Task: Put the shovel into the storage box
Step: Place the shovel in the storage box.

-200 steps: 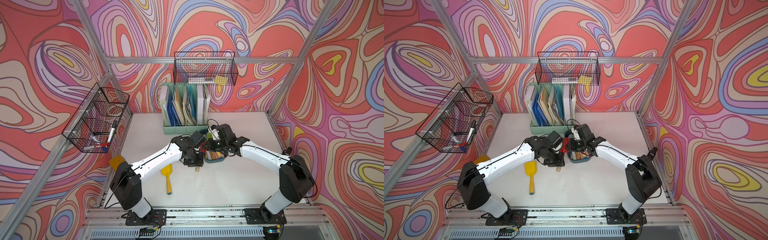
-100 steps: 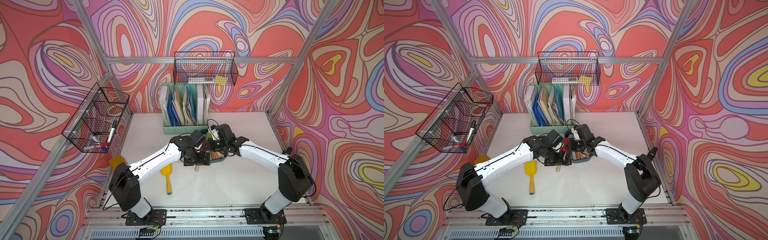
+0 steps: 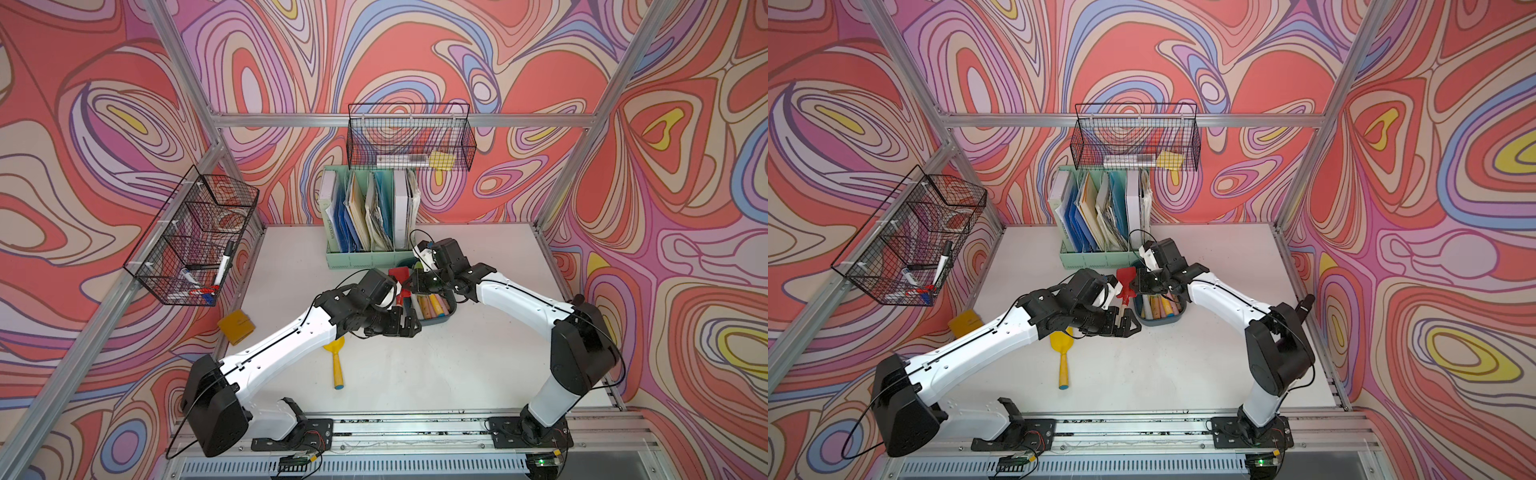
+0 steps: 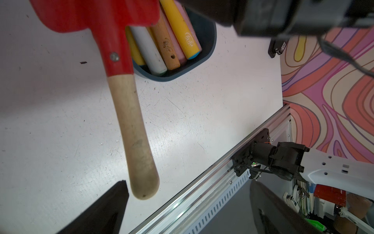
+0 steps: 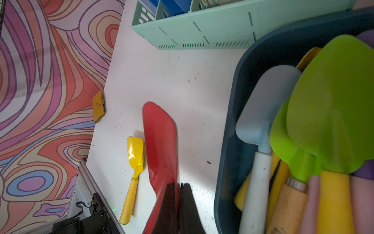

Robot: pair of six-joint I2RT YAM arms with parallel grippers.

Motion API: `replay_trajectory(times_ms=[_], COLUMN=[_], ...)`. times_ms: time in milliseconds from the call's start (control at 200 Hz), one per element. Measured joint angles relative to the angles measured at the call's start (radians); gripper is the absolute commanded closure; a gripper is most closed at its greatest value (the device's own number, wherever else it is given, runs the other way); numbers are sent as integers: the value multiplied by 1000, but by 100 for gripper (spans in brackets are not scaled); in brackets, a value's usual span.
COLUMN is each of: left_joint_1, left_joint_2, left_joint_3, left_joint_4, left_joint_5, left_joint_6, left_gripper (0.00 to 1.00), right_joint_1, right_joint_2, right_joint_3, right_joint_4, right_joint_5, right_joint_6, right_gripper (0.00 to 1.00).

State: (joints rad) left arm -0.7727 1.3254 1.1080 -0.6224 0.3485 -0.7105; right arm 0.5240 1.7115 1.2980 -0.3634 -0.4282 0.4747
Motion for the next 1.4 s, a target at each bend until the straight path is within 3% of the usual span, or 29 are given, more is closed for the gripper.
replay_trajectory(times_ms=[275, 591, 1397], left_joint_1=[3, 36, 80], left_joint_2=[-72, -84, -99], left_joint_3=[-44, -49, -105], left_joint_4=[73, 86, 84], left_joint_5=[-13, -39, -45], left_joint_6=[-29, -66, -117], left_gripper=[1, 1, 1], right_joint_1=[-161, -173, -211], right_joint_2=[69, 205, 368], right_joint_3=[103, 258, 352], right_joint_4=[-105, -235, -256], right_joint_5=[-154, -213, -243], right_joint_6=[-217, -453, -511], right_gripper=[100, 100, 100])
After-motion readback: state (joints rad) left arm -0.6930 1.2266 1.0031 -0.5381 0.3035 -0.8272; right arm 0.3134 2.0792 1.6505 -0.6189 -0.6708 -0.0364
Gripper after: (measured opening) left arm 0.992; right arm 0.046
